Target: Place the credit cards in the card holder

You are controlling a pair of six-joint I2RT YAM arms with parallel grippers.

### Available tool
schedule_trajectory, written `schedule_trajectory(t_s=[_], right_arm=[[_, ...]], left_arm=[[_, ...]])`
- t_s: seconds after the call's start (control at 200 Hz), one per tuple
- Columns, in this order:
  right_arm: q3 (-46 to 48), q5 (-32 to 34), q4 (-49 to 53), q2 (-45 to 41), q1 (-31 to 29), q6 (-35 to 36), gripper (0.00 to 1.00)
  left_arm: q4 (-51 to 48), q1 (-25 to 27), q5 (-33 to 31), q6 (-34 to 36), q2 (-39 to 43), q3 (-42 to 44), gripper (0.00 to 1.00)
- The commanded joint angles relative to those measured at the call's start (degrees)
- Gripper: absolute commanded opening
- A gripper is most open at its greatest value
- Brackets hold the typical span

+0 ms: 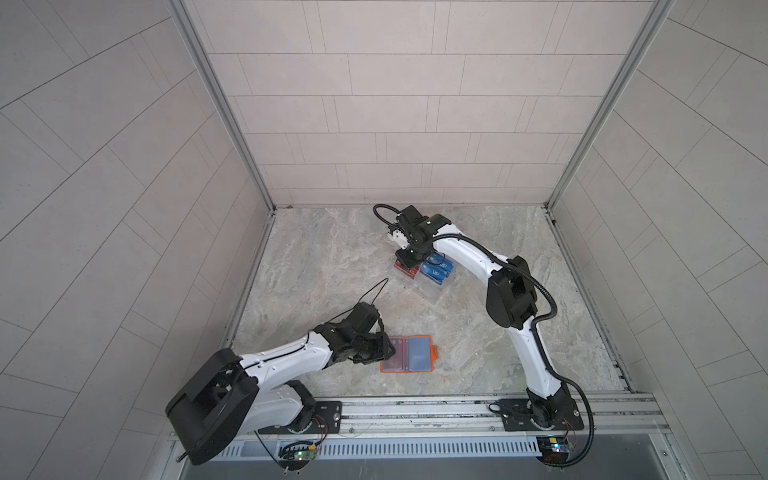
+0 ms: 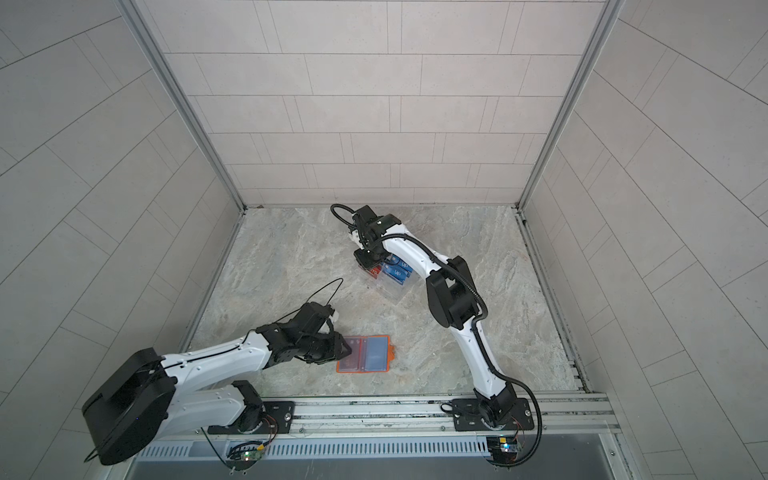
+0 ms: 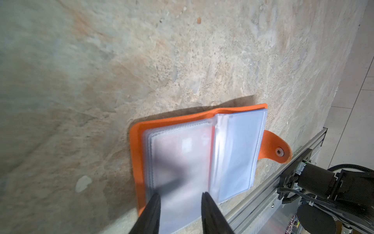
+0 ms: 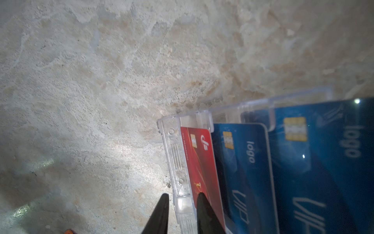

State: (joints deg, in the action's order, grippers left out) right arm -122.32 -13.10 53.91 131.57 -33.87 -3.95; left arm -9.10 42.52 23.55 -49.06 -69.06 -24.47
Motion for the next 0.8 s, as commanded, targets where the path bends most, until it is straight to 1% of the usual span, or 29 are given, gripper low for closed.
schedule_trajectory(t_s=[0.0,0.16,0.25,0.33,0.641,0.796], right_arm=[[-2.75,3.78,1.98,-0.24,-0.37,2.07,0.28],[-5.01,6.09,3.04,1.37,-0.39,2.76,0.32],[-7.25,6.34,4.75,3.14,-0.30,3.15,0.34],[-8.75,6.16,5.97,4.41,-0.40,3.55,0.35],[-8.80,6.69,6.12,5.54,-0.34,3.86,0.35],[-8.81,5.86,6.23,5.72,-0.57,3.95,0.34]], left_arm=[[-2.54,0.06,-1.75,0.36,-0.56,1.19,0.39],[-2.42,0.10,-1.58,0.37,-0.89,1.23,0.39],[-2.23,0.06,-1.60,0.19,-0.98,1.29,0.39],[-2.23,0.10,-1.75,0.09,-0.91,1.29,0.39],[-2.32,0.10,-2.03,0.10,-1.06,1.22,0.39],[-2.59,0.10,-1.97,0.28,-1.16,1.05,0.40]])
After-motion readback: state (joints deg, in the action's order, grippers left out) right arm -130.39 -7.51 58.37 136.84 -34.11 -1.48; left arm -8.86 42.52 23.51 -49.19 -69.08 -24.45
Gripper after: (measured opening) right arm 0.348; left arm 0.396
